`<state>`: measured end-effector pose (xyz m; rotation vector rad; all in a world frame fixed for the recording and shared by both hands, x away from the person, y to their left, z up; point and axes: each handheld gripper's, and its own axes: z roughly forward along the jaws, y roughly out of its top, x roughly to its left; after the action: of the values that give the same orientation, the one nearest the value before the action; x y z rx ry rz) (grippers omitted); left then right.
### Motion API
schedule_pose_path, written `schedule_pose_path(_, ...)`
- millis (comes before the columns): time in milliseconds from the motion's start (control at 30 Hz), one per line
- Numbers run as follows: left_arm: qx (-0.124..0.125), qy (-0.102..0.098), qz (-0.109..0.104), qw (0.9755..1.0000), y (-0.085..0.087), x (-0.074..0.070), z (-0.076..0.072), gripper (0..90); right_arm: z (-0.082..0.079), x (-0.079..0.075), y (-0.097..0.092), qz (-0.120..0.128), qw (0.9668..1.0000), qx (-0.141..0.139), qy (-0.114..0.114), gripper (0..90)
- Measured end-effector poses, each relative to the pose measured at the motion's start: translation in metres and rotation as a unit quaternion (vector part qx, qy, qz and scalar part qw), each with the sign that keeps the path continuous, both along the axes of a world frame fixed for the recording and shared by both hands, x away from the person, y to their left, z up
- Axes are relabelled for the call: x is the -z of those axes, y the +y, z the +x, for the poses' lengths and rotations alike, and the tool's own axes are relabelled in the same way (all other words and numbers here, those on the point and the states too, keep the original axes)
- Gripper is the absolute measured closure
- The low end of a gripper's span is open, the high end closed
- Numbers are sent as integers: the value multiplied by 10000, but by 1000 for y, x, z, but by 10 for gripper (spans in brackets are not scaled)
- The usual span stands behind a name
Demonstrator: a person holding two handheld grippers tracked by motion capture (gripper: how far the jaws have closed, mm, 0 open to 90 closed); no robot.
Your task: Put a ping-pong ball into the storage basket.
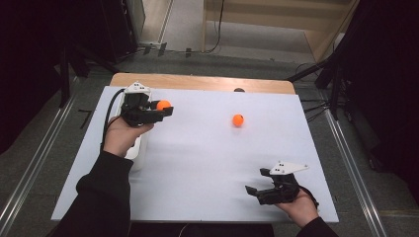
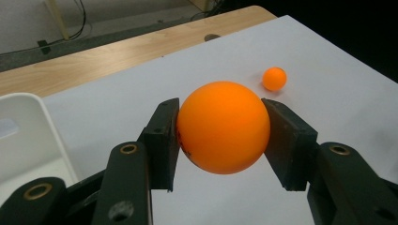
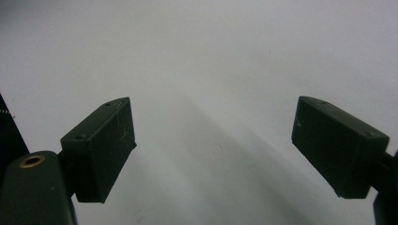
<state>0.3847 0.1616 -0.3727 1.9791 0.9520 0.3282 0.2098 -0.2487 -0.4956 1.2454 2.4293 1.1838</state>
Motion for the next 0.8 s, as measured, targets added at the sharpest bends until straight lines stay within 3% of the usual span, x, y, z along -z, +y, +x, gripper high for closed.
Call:
schedule_pose_path(567,-499,-43,104,9987,25,3,9,504,0,0,0,-5,10000,16,-7,123)
schedule_pose_path(800,-750,-58,118,9971,34,5,12,504,0,0,1,0,10000,13,2,123)
